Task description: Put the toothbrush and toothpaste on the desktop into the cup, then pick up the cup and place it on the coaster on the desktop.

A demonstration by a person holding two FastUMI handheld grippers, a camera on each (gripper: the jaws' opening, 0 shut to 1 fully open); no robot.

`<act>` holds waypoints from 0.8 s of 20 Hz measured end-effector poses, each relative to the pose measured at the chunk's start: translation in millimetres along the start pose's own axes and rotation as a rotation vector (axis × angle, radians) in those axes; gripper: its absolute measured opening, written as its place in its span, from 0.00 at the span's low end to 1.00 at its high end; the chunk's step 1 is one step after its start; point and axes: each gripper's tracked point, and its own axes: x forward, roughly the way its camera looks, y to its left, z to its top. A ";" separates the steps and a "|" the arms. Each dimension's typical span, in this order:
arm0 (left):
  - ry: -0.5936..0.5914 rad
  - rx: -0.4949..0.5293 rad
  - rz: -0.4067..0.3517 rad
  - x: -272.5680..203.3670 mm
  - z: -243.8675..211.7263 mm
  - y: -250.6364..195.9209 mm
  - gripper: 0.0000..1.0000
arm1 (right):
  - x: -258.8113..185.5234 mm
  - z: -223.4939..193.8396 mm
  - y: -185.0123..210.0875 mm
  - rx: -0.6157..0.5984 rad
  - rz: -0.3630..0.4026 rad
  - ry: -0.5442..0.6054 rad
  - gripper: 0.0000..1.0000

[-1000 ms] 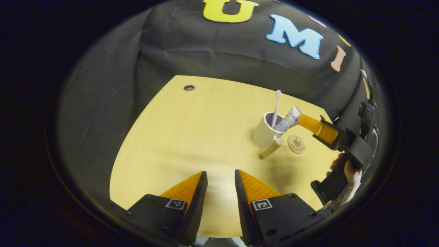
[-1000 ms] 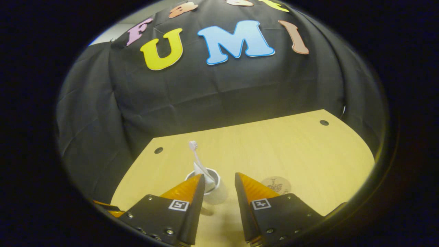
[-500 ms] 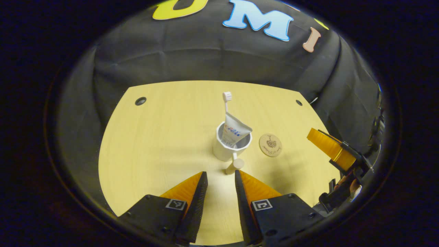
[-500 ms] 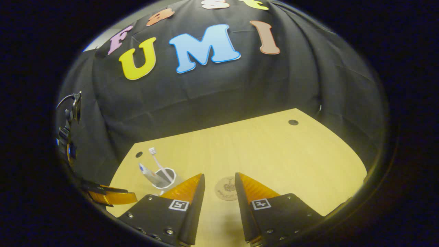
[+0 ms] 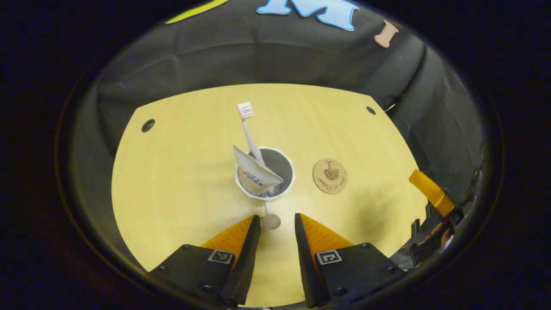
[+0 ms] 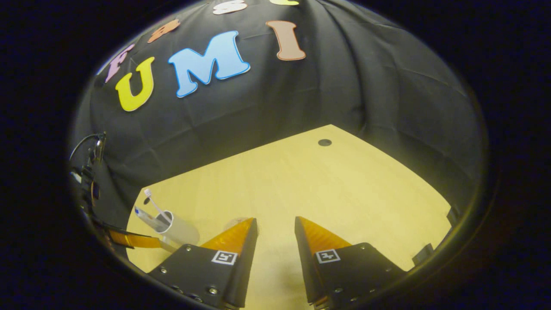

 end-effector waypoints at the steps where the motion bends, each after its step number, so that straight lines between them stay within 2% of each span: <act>1: 0.016 0.002 0.009 4.4 0.3 0.8 0.55 | -0.7 -1.1 -5.2 0.001 -0.008 0.004 0.51; 7: 0.079 0.004 0.055 34.9 1.9 14.2 0.55 | -3.2 -6.9 -37.5 0.010 -0.046 0.029 0.50; 12: 0.118 -0.035 0.073 56.9 -3.1 18.6 0.57 | -6.6 -9.1 -58.1 0.021 -0.067 0.039 0.51; 14: 0.123 -0.057 0.104 63.3 -4.2 26.9 0.57 | -9.5 -11.5 -65.0 0.026 -0.073 0.048 0.51; 15: 0.120 -0.074 0.096 68.6 -5.2 26.0 0.36 | -9.7 -13.4 -67.9 0.028 -0.077 0.053 0.51; 16: 0.118 -0.082 0.102 72.2 -4.6 27.5 0.38 | -10.3 -15.2 -71.0 0.031 -0.081 0.057 0.51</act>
